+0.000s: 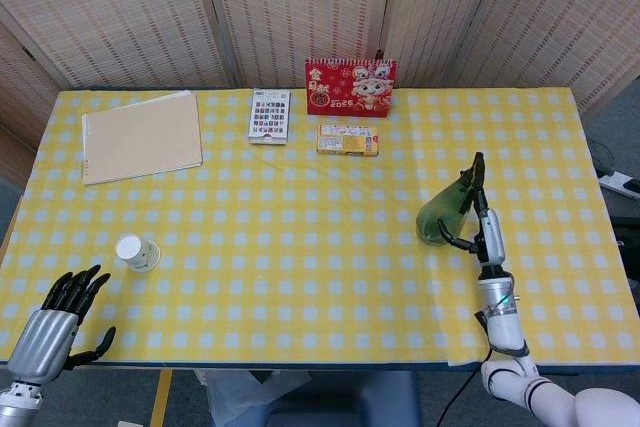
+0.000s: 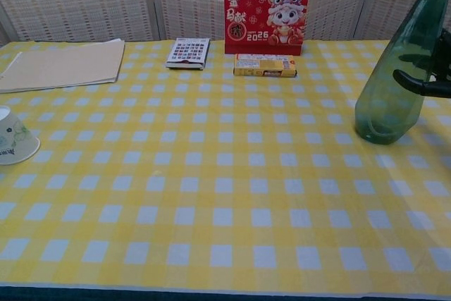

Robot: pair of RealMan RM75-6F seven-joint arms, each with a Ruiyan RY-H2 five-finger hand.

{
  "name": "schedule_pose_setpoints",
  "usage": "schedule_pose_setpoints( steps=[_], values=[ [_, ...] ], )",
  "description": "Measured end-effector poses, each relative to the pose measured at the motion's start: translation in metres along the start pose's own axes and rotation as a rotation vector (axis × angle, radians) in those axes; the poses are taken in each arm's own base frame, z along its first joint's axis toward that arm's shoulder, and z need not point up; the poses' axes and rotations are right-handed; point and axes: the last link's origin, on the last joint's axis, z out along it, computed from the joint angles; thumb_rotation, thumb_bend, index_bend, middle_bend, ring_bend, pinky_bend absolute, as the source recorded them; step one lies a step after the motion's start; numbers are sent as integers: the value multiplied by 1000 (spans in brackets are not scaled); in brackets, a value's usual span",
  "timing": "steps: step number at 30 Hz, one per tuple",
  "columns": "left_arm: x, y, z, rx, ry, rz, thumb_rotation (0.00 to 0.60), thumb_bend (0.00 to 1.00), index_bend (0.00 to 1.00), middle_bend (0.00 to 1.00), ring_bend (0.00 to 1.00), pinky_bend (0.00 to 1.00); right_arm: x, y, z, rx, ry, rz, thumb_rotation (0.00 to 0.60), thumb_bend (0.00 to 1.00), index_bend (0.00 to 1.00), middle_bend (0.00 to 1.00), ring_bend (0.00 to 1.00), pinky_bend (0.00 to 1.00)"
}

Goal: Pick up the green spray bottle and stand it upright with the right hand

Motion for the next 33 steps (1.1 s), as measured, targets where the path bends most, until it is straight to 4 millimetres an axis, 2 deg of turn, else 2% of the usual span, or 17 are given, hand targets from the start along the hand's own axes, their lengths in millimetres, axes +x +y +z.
schedule_pose_setpoints(
  steps=[11, 19, 27, 33],
  values=[
    [-2, 2, 0, 2, -16, 13, 362, 469, 0, 41, 82, 32, 14, -9, -5, 27, 10, -12, 600, 370, 0, 37, 68, 0],
    [-2, 3, 0, 0, -14, 14, 361, 469, 0, 41, 82, 32, 25, -15, -15, 36, -5, -44, 600, 369, 0, 11, 45, 0],
    [-2, 5, -1, -13, -14, 20, 364, 469, 0, 41, 82, 32, 52, -22, -45, 39, 10, -75, 600, 369, 0, 1, 37, 0],
    [0, 9, -3, -32, 5, 20, 360, 469, 0, 41, 82, 32, 80, -36, -79, 45, 13, -207, 600, 370, 0, 0, 3, 0]
  ],
)
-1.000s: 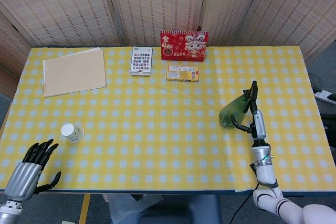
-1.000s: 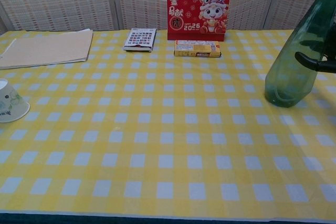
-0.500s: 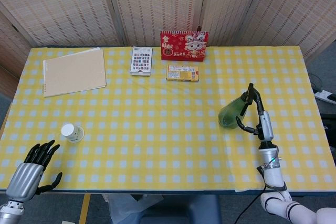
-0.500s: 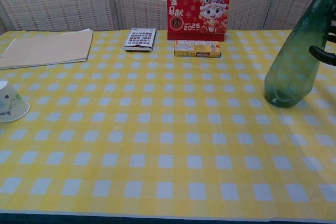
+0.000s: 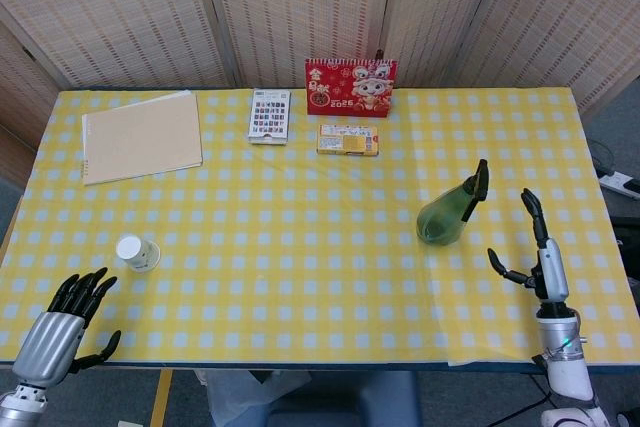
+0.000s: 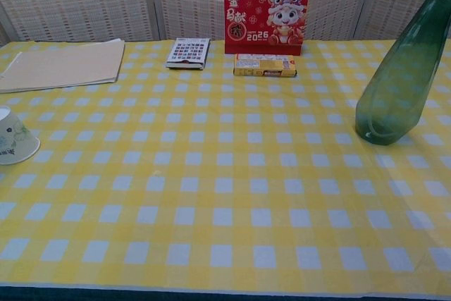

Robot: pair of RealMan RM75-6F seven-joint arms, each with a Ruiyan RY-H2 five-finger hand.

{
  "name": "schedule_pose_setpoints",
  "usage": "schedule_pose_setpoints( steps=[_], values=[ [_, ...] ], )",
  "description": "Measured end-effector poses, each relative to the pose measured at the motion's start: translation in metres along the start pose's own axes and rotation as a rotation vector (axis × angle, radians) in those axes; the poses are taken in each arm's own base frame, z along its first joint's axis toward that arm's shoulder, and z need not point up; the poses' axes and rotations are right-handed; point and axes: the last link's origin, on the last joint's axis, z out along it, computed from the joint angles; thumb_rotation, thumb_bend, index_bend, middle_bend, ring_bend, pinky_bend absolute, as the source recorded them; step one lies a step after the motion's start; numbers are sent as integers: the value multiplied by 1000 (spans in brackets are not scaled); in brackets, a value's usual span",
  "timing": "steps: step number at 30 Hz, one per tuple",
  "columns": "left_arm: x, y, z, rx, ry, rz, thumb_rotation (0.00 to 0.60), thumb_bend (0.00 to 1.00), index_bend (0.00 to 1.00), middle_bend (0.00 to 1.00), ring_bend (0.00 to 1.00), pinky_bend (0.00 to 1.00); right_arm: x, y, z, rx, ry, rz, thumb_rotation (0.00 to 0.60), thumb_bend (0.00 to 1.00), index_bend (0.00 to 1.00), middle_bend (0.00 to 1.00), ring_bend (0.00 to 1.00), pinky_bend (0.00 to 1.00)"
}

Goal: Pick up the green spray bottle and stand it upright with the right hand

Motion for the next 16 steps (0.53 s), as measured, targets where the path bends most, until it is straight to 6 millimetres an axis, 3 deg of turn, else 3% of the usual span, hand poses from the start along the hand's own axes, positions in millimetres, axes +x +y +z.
schedule_pose_setpoints(
  steps=[4, 12, 16],
  values=[
    [3, 5, -3, -35, 37, 3, 363, 469, 0, 41, 81, 28, 15, -6, -22, -33, -56, -131, 600, 370, 0, 0, 1, 0],
    [3, 14, -11, -60, 77, 39, 363, 469, 0, 41, 74, 18, 53, -22, -83, -139, -154, -673, 600, 370, 0, 0, 0, 0],
    [1, 14, -12, -50, 69, 45, 361, 469, 0, 41, 74, 18, 67, -39, -119, -197, -161, -887, 600, 369, 0, 0, 0, 0]
  ],
)
